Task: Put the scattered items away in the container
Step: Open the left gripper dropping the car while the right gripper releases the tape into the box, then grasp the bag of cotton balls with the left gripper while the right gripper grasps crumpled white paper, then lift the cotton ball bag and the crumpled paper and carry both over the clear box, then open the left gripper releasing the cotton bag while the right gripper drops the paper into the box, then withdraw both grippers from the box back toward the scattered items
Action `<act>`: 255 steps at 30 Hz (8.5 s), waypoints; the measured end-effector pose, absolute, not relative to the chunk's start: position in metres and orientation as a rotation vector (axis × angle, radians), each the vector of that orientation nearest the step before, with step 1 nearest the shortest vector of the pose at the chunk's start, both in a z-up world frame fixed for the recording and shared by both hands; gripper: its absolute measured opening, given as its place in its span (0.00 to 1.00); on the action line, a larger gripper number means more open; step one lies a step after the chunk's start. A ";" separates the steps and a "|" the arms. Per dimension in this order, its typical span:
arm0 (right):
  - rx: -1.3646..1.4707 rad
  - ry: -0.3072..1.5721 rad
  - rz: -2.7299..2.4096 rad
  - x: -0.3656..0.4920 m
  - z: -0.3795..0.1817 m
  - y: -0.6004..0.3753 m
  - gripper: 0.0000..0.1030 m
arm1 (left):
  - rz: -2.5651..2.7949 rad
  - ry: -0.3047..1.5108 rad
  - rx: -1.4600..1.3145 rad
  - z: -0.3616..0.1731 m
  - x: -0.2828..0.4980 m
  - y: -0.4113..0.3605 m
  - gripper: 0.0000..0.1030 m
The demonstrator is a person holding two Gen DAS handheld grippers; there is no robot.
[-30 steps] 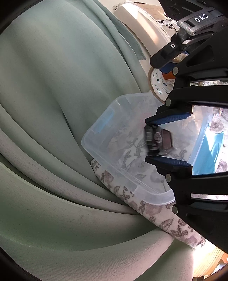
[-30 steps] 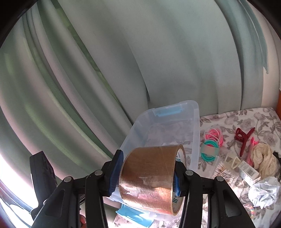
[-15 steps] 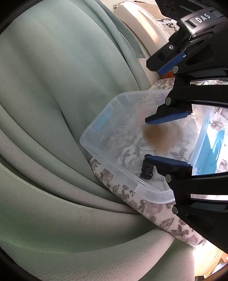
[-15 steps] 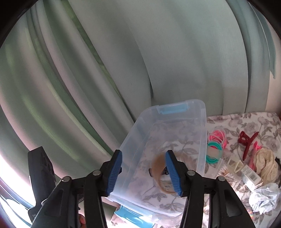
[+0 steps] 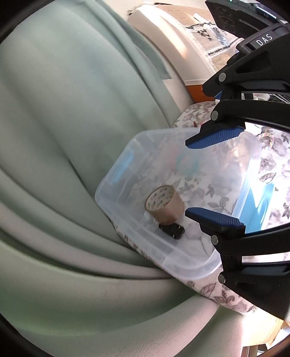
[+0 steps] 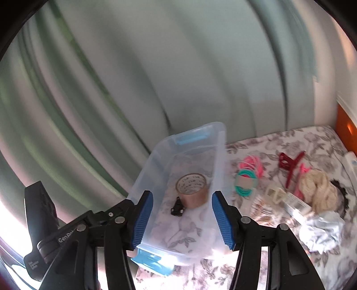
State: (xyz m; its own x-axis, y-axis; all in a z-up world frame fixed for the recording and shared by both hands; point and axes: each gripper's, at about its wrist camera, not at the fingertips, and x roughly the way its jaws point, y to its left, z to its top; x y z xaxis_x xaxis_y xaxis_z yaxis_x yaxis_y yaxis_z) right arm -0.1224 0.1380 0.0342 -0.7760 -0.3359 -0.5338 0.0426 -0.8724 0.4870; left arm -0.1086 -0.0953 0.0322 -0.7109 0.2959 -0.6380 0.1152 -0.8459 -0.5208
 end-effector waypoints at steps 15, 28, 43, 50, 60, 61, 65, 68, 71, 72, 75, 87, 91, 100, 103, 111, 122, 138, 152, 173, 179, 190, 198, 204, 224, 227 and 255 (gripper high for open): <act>0.764 -0.930 -2.869 -0.050 0.046 0.250 0.63 | 2.691 -0.529 -1.062 0.076 -0.080 -0.008 0.61; 0.824 -1.217 -2.914 -0.002 0.008 0.334 0.63 | 2.669 -0.253 -1.180 0.059 -0.072 0.083 0.61; 1.086 -1.365 -2.753 -0.016 -0.076 0.358 0.63 | 2.653 -0.044 -1.421 -0.014 -0.099 0.131 0.61; 1.172 -1.328 -2.685 -0.032 -0.099 0.348 0.63 | 2.645 0.001 -1.546 -0.057 -0.117 0.133 0.61; 1.270 -1.289 -2.619 -0.053 -0.131 0.338 0.63 | 2.671 0.090 -1.585 -0.095 -0.155 0.134 0.61; 1.277 -1.289 -2.613 -0.055 -0.134 0.338 0.63 | 2.670 0.095 -1.582 -0.097 -0.158 0.135 0.61; 1.302 -1.284 -2.596 -0.061 -0.140 0.338 0.63 | 2.641 0.121 -1.594 -0.111 -0.172 0.141 0.61; 1.319 -1.275 -2.588 -0.065 -0.145 0.337 0.63 | 2.631 0.127 -1.618 -0.122 -0.183 0.144 0.61; 1.329 -1.270 -2.587 -0.068 -0.149 0.336 0.63 | 2.642 0.161 -1.632 -0.130 -0.194 0.147 0.61; 1.335 -1.269 -2.586 -0.069 -0.150 0.337 0.63 | 2.652 0.178 -1.627 -0.132 -0.197 0.148 0.61; 1.335 -1.270 -2.584 -0.071 -0.151 0.338 0.63 | 2.667 0.174 -1.612 -0.133 -0.206 0.147 0.61; 1.270 -1.264 -2.644 -0.067 -0.139 0.340 0.62 | 2.746 0.162 -1.517 -0.121 -0.206 0.140 0.38; 1.241 -1.283 -2.649 -0.063 -0.135 0.341 0.51 | 2.757 0.150 -1.508 -0.114 -0.200 0.138 0.31; 1.153 -1.324 -2.668 -0.047 -0.118 0.341 0.37 | 2.729 0.088 -1.474 -0.092 -0.170 0.131 0.26; 1.110 -1.306 -2.695 -0.040 -0.103 0.340 0.37 | 2.711 0.047 -1.449 -0.082 -0.159 0.130 0.25; 0.990 -1.228 -2.752 -0.020 -0.061 0.328 0.36 | 2.705 -0.044 -1.352 -0.047 -0.136 0.123 0.25; 0.875 -1.157 -2.831 0.003 -0.014 0.315 0.36 | 2.725 -0.217 -1.177 0.019 -0.102 0.093 0.25; 0.523 -1.060 -2.904 0.031 0.083 0.289 0.36 | 2.806 -0.444 -0.846 0.102 -0.053 0.019 0.25; 0.522 -0.890 -2.860 0.011 0.113 0.236 0.36 | 2.867 -0.636 -0.804 0.103 -0.049 -0.039 0.26; 0.747 -0.702 -2.748 -0.062 0.088 0.158 0.36 | 2.852 -0.822 -0.882 0.058 -0.073 -0.089 0.26; 0.810 -0.655 -2.728 -0.079 0.080 0.142 0.36 | 2.838 -0.840 -0.914 0.047 -0.076 -0.091 0.26; 0.905 -0.591 -2.672 -0.111 0.061 0.121 0.36 | 2.826 -0.884 -0.967 0.028 -0.095 -0.101 0.26; 0.978 -0.576 -2.634 -0.129 0.046 0.113 0.38 | 2.821 -0.901 -0.993 0.023 -0.103 -0.106 0.26; 1.012 -0.583 -2.622 -0.135 0.039 0.112 0.39 | 2.813 -0.903 -1.001 0.019 -0.109 -0.109 0.27; 1.036 -0.625 -2.643 -0.131 0.035 0.124 0.54 | 2.799 -0.882 -1.038 0.019 -0.110 -0.105 0.54; 1.036 -0.625 -2.653 -0.128 0.035 0.126 0.59 | 2.798 -0.876 -1.048 0.020 -0.109 -0.104 0.59; 0.837 -0.842 -2.755 -0.050 0.044 0.206 1.00 | 2.870 -0.518 -1.018 0.069 -0.076 -0.031 0.87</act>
